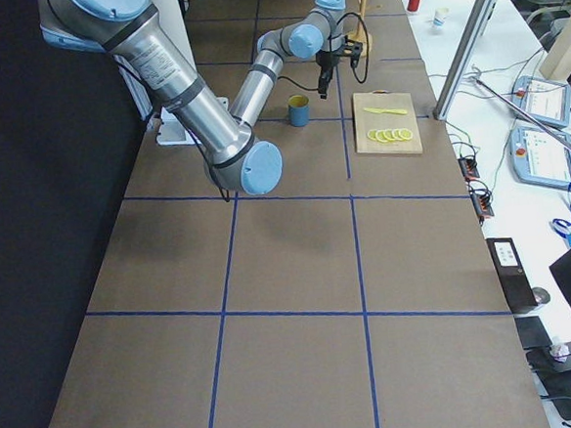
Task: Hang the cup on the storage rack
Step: 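Withdraw the right arm away from the mug to rest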
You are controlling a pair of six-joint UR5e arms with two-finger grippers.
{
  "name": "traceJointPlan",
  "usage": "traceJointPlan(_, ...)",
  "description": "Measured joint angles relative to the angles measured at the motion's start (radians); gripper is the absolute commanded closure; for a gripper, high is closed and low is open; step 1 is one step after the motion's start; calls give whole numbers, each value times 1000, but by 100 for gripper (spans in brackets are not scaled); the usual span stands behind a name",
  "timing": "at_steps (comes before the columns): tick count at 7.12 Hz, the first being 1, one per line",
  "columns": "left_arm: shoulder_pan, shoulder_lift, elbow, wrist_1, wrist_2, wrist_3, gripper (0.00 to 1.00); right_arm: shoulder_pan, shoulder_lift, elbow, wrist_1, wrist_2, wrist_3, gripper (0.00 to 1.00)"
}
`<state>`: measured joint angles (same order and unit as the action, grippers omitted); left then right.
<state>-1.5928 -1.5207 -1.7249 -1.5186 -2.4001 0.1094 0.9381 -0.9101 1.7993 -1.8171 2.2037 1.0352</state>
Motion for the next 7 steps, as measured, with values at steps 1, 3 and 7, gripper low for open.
traceJointPlan(1,0,-3,4,-54,-1,0,0,93,-70,-3,-2,17,-186,0)
traceJointPlan(3,2,-9,7,-183,-6,-18,0,271,-238,-10,-2,51,-587,0)
traceJointPlan(7,44,-9,11,-463,-5,-89,0,548,-609,-14,7,75,-1242,0)
